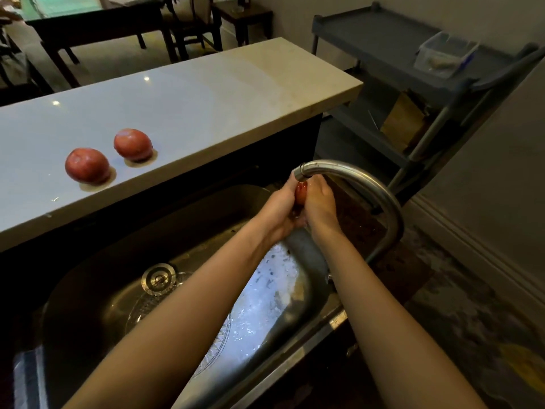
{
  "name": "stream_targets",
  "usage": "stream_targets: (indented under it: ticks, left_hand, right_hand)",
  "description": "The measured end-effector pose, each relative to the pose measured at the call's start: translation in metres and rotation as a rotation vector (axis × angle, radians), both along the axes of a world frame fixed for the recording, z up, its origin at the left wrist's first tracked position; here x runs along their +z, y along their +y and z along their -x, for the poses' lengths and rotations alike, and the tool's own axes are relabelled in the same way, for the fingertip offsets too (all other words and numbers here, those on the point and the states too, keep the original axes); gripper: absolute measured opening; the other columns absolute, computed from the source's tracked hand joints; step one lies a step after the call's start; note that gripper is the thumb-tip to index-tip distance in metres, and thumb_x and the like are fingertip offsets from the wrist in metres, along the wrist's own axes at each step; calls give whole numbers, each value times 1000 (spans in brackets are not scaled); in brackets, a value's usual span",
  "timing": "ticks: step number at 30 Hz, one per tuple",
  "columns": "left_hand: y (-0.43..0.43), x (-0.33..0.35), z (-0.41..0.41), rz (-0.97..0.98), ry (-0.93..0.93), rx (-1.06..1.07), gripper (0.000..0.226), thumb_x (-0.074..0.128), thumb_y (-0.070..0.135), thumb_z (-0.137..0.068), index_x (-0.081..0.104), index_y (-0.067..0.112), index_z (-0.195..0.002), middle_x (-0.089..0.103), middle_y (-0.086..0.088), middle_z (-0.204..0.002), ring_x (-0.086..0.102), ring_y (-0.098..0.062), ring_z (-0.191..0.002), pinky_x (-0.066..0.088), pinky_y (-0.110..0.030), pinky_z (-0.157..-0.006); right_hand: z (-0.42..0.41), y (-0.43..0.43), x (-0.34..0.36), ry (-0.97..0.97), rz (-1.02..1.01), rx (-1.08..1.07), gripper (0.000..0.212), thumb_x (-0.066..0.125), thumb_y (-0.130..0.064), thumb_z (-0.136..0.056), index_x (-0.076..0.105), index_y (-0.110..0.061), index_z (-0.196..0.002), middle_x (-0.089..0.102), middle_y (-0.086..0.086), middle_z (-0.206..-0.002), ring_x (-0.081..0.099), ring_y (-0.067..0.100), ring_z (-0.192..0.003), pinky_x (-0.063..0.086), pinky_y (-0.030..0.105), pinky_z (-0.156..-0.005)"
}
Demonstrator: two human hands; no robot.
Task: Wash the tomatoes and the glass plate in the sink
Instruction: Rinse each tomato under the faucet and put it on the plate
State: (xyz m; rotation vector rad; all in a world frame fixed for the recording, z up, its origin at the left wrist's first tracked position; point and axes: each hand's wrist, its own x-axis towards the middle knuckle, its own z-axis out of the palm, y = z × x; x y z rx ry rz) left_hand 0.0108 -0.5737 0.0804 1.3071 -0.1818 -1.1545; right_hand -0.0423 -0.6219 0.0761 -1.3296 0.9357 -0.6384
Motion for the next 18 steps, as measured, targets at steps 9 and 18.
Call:
stream_targets:
  ticks: [9,18]
  left_hand:
    - [4,-5,3,53,-94,13,44,27,49,-98,54,14,-102,57,-1,-53,51,-9,-44,40,-20,-40]
    - [9,-4,-2,83,-58,62,42,37,43,-97,59,10,-85,53,-3,-52,44,-10,-38,30,-16,-32]
  right_hand:
    - [8,-4,-2,9,52,126,24,40,-29,-94,64,-25,-95,67,10,-91,65,23,-77,57,30,-63]
    - [16,9,-10,-32,199,275,18,44,-39,-93,56,-32,-82,62,-5,-85,64,8,-80,50,19,-57]
